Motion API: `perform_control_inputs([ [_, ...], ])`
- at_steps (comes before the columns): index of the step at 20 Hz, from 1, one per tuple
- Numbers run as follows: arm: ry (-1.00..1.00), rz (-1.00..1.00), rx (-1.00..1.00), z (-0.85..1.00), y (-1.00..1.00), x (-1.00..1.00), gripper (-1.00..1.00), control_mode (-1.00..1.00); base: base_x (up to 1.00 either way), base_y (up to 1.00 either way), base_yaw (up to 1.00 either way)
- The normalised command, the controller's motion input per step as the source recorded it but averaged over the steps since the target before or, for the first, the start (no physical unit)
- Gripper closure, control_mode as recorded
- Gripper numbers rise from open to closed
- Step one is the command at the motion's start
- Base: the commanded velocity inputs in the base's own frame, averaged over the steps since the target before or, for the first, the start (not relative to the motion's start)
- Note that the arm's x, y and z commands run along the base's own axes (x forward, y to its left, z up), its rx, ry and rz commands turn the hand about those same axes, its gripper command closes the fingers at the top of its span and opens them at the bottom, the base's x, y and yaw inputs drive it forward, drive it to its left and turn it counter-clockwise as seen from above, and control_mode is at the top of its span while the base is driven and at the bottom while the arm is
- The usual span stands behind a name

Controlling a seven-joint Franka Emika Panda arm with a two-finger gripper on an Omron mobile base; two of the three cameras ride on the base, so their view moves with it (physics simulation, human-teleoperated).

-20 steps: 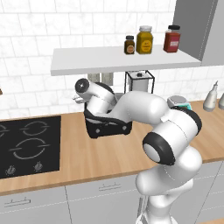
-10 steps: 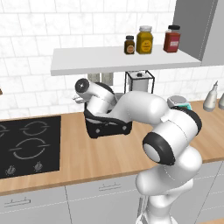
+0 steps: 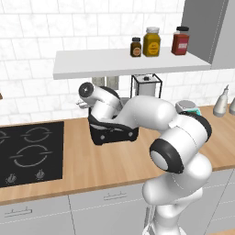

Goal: Start the toaster. Once the lever pops up, take the bread to the plate on the dining counter.

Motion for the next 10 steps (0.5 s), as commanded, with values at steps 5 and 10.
perform_control_inputs([
  [5,0.0,0.0,0.0,0.0,0.0,0.0,-1.0,-1.0,0.0,0.0,0.0],
  [10,0.0,0.0,0.0,0.0,0.0,0.0,-1.0,-1.0,0.0,0.0,0.0],
])
